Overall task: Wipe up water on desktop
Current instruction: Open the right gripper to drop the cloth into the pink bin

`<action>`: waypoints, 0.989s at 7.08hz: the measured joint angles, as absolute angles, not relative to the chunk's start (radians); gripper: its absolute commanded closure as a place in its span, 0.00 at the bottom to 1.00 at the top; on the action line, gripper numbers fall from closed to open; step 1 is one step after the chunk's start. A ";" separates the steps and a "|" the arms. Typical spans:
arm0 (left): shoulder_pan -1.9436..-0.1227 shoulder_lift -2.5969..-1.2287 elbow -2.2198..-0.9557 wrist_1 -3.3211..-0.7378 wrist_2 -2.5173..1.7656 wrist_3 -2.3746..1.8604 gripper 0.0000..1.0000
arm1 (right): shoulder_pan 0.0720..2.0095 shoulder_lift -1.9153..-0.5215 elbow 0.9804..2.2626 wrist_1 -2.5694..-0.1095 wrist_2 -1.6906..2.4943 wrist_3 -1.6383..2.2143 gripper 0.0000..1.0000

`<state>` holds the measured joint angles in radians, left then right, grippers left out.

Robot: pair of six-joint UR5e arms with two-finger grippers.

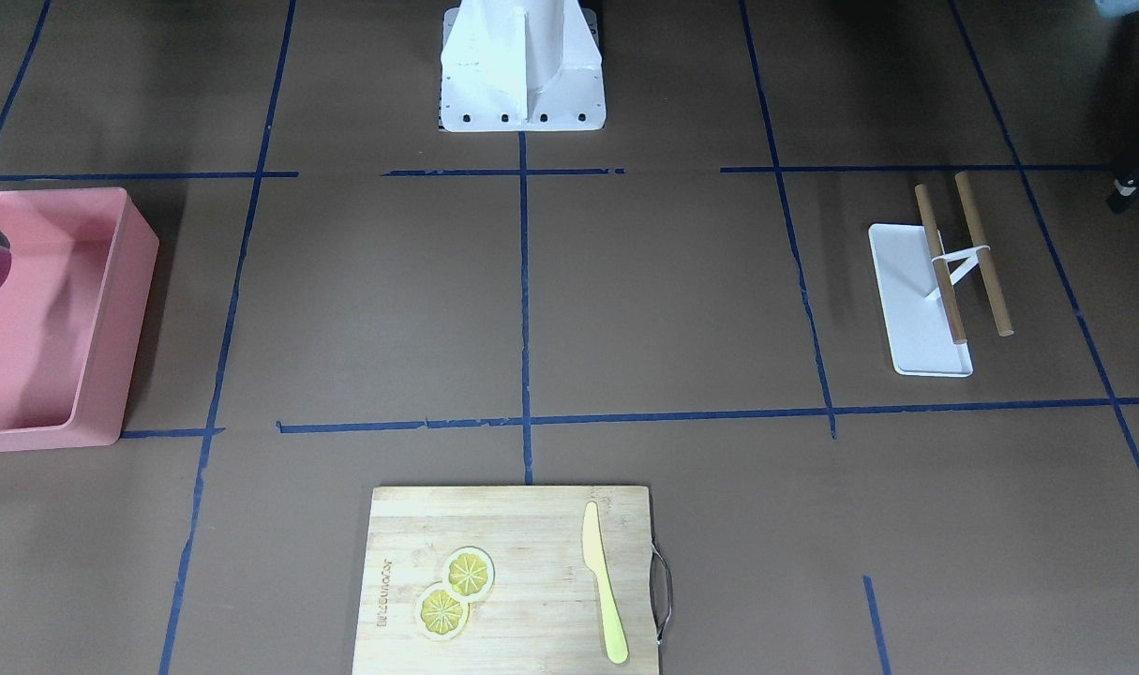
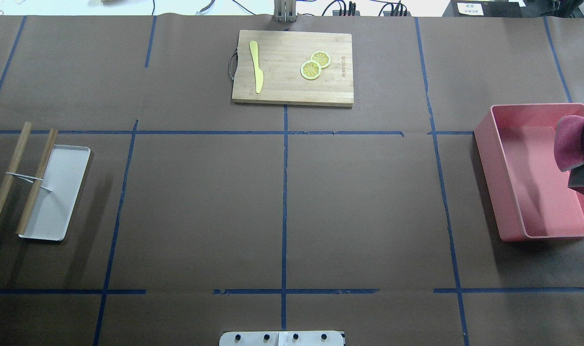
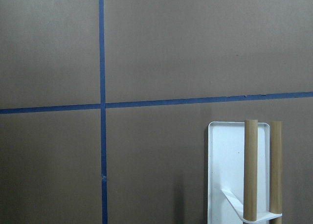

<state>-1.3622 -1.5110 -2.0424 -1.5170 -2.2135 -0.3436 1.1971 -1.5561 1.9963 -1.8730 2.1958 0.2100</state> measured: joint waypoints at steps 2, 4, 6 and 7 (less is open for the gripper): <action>-1.362 -1.511 -2.045 -1.517 -2.214 -0.344 0.00 | 1.176 -1.547 1.923 -1.798 2.224 0.209 0.39; -1.362 -1.511 -2.047 -1.517 -2.214 -0.344 0.00 | 1.153 -1.543 1.899 -1.772 2.226 0.211 0.00; -1.363 -1.510 -2.047 -1.518 -2.214 -0.343 0.00 | 1.159 -1.542 1.898 -1.768 2.226 0.212 0.00; -1.364 -1.508 -2.046 -1.518 -2.217 -0.343 0.00 | 1.197 -1.543 1.918 -1.768 2.238 0.208 0.00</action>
<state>-1.3643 -1.5081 -2.0459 -1.5181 -2.2172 -0.3426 1.1973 -1.5433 1.9179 -1.7684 2.2383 0.2079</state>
